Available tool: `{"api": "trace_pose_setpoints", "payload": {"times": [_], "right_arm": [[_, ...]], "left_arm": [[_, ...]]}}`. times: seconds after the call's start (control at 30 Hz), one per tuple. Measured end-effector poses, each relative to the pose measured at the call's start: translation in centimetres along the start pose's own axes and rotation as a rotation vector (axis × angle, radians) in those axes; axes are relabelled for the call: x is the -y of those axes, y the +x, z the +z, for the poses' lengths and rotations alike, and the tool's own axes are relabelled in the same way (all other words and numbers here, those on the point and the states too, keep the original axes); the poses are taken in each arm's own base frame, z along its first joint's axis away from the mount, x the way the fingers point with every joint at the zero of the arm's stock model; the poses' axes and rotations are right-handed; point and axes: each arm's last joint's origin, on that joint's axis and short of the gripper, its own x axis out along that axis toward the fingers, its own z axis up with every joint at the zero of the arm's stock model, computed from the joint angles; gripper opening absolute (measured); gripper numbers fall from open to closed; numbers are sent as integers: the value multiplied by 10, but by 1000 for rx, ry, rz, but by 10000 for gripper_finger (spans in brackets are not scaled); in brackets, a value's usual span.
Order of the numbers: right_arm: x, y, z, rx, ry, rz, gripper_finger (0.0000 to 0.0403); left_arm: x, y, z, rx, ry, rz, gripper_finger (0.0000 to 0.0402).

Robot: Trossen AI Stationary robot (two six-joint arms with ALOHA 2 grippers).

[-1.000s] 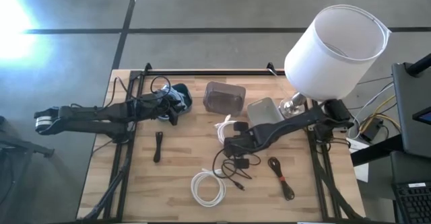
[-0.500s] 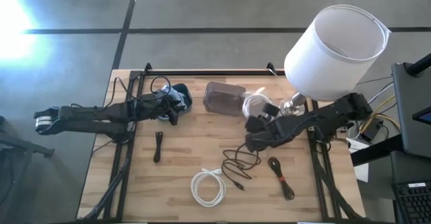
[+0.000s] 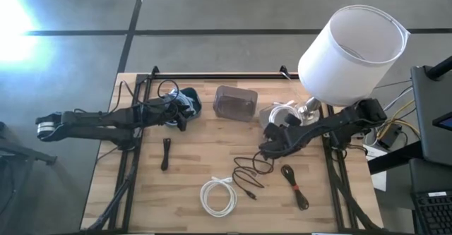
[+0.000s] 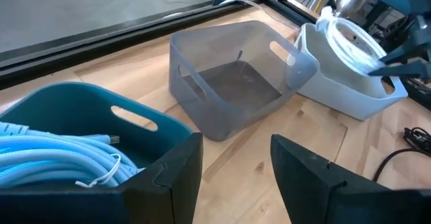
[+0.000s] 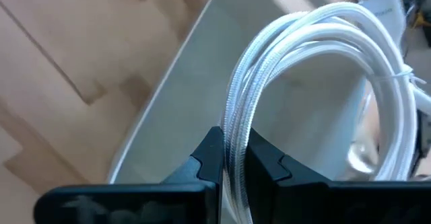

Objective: Pick & Place USB Port
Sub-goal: Put the top white HDMI cable into the gray bin, then put the white HDMI cable into the gray bin

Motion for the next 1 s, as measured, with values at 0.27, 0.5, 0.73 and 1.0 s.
{"api": "trace_pose_setpoints", "payload": {"times": [0.27, 0.5, 0.73, 1.0], "right_arm": [[0, 4, -5, -54, 0, 29, 49], [-1, 1, -2, -46, -43, 37, 102], [-2, -13, 11, -10, -39, 78, 129], [-2, -38, 30, 55, -90, 140, 130]], "left_arm": [[0, 0, 0, 4, -4, -2, 179], [0, 0, 0, 5, -8, -2, 179], [0, 0, 0, 5, -7, -3, 179], [20, -5, 11, 88, -6, -259, 179]]}}
